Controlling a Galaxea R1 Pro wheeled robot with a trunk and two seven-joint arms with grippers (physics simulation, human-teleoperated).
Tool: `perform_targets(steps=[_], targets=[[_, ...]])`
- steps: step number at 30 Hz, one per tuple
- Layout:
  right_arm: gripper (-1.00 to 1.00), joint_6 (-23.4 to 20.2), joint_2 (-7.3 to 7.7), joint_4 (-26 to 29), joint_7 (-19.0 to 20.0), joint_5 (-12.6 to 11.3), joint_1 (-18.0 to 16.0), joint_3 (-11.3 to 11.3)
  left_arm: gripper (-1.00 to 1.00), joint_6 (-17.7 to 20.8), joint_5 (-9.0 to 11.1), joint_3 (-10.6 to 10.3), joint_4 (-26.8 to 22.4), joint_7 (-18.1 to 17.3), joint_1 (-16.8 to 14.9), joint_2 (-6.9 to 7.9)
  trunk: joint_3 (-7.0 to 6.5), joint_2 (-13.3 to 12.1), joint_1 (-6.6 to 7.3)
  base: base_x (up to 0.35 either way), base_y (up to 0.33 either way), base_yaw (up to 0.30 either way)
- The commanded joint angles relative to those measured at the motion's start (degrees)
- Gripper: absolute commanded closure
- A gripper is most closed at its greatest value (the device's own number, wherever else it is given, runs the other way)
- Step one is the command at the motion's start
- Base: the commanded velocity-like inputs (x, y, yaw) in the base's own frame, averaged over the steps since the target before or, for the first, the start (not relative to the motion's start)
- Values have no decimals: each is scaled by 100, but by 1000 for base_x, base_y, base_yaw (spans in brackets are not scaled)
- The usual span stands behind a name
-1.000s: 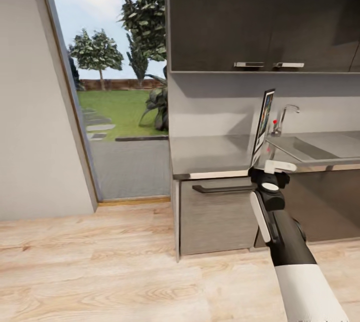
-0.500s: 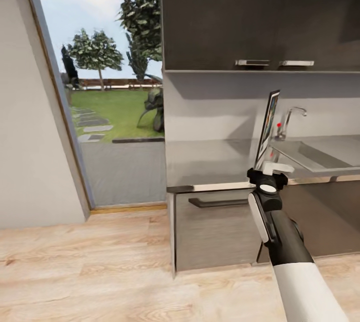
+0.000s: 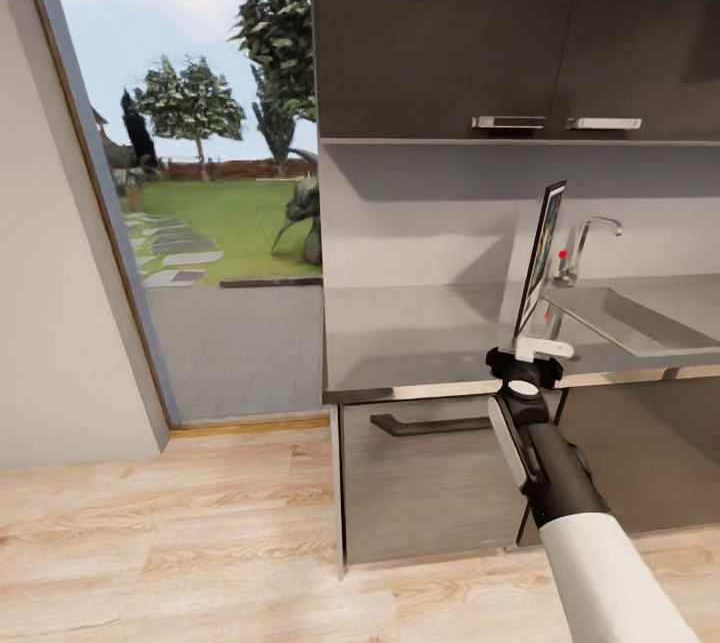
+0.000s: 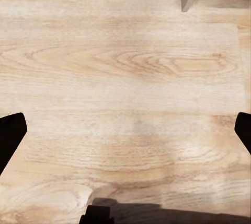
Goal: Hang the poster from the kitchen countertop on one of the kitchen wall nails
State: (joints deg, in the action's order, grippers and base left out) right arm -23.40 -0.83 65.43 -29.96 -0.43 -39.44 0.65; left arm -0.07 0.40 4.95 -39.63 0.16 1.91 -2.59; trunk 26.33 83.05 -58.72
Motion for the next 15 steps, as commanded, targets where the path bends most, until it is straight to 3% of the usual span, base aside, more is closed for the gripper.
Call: perform_targets(steps=[1,5,8,15], targets=[[-100,22,-1,-151,-24,-2,-84,8,-100,-1,4,14,-9,2,2,-5,5,3,0,21,-8,0],[-100,182,0,-814,-21,-1,-403,8,-100,-1,4,14,-9,2,2,-5,5,3,0,11,-4,0],[-100,583,7,-1465,-19,-1,-675,5,-100,-1,4,15,-9,2,2,-5,5,3,0,3,-1,0],[-100,723,4,-1567,-27,-1,-726,5,-100,9,4,15,-9,2,2,-5,5,3,0,40,-19,0]])
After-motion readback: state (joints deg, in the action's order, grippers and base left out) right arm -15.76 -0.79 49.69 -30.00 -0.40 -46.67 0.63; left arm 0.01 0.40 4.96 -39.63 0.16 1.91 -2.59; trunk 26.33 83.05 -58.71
